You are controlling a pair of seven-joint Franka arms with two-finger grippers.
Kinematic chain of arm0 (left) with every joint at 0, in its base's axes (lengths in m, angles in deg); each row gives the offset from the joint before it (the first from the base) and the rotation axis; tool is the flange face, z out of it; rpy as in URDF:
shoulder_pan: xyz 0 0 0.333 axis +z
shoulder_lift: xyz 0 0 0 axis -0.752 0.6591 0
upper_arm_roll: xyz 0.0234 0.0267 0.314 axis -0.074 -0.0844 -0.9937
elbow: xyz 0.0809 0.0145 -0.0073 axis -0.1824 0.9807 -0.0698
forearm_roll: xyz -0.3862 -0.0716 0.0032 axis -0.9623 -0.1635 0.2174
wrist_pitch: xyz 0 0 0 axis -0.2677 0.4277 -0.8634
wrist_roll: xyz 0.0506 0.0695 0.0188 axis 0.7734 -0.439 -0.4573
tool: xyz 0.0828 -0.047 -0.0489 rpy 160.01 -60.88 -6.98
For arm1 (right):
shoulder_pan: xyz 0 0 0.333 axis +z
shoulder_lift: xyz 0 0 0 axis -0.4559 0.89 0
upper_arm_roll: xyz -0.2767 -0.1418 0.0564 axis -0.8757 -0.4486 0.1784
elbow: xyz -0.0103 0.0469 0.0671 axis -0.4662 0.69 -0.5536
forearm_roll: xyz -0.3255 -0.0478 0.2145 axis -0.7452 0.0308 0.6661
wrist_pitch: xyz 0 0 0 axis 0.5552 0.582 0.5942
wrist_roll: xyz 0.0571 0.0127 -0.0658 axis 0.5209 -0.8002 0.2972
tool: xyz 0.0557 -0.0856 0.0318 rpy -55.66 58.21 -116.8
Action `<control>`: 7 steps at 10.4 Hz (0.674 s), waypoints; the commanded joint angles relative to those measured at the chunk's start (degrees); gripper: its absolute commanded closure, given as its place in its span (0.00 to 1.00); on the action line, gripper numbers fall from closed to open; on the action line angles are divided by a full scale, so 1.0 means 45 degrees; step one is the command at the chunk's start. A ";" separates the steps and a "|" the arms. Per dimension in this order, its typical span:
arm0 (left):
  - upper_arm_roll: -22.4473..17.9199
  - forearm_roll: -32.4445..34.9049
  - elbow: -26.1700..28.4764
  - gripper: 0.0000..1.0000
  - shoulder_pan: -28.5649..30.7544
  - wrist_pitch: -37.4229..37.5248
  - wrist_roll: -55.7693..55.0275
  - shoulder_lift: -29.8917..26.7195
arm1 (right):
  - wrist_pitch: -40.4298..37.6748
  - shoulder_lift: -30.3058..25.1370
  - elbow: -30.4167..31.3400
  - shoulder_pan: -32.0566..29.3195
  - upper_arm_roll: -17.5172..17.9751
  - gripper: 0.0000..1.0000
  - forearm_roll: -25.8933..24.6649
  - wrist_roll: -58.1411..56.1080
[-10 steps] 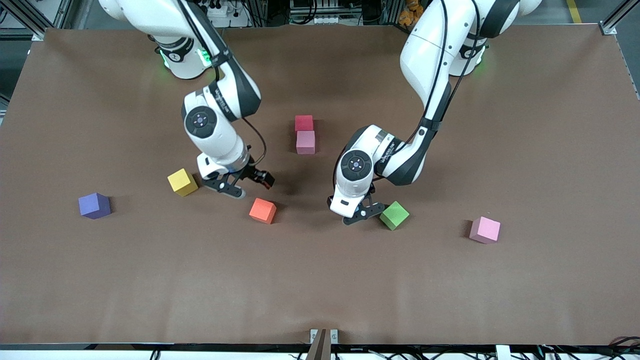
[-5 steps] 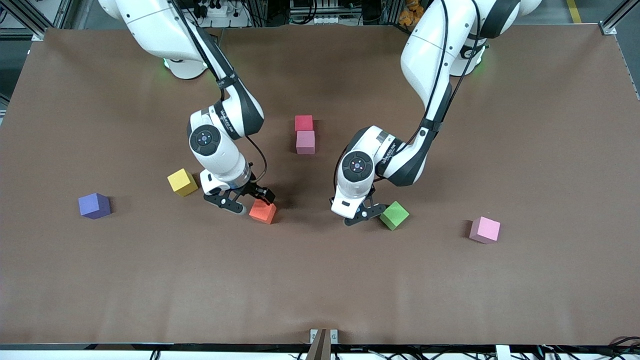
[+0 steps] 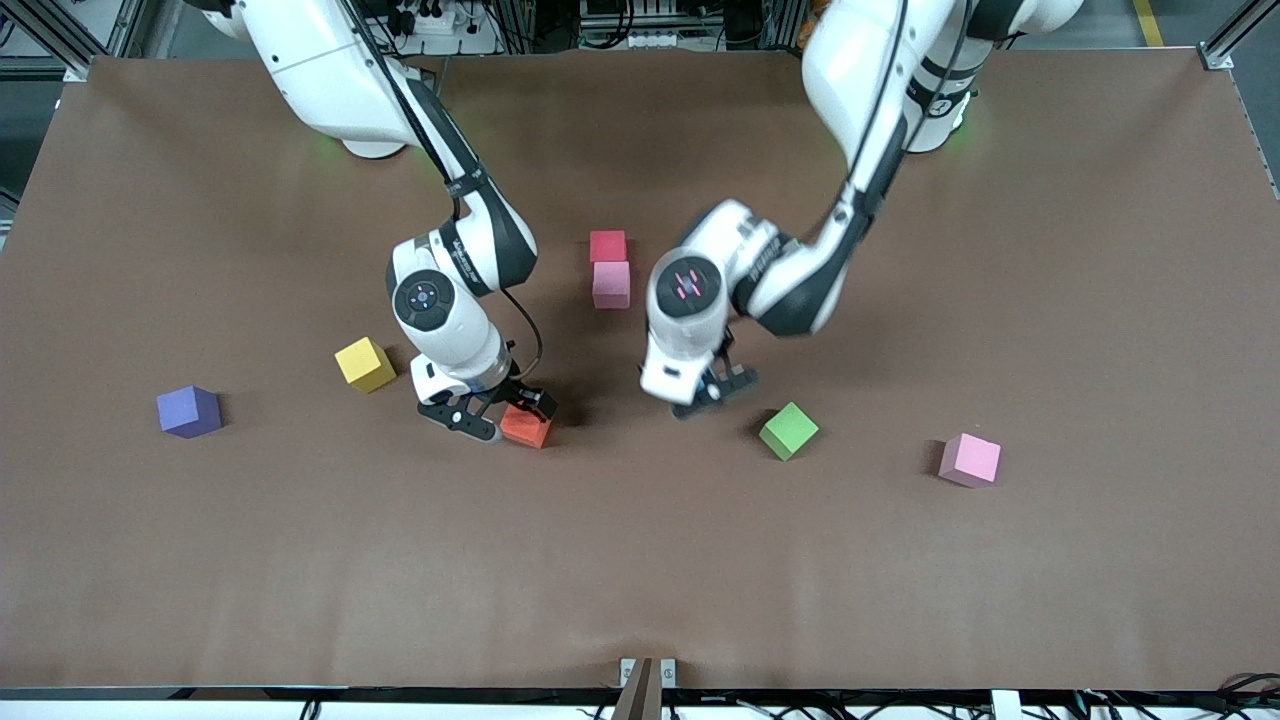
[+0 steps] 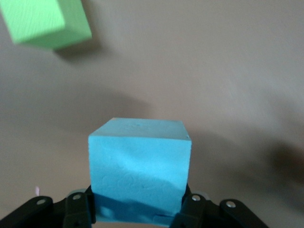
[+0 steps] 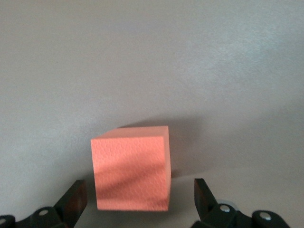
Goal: Arrange blocks into number 1
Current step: 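Grasp the blue cube with the left gripper and the orange with the right, then place the blue cube against the red cube with the left gripper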
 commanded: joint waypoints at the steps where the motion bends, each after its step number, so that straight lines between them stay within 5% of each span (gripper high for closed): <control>1: -0.0135 0.0004 0.2603 1.00 -0.1559 -0.0193 -0.0788 -0.2151 | -0.0028 0.0417 -0.0464 -0.0199 0.0149 0.00 0.0000 -0.0182; 3: 0.0079 0.0004 0.4011 1.00 -0.3257 -0.0892 -0.1373 -0.2741 | 0.0303 0.0535 -0.0386 -0.0258 0.0110 0.05 -0.0274 -0.0278; 5: 0.0625 0.0004 0.4350 1.00 -0.4082 -0.1482 -0.1921 -0.2550 | 0.0285 0.0516 -0.0328 -0.0355 0.0032 0.31 -0.0294 -0.0727; 7: 0.1326 0.0004 0.4350 1.00 -0.4339 -0.1483 -0.1942 -0.2450 | 0.0168 0.0497 -0.0308 -0.0433 -0.0279 0.37 -0.0294 -0.1370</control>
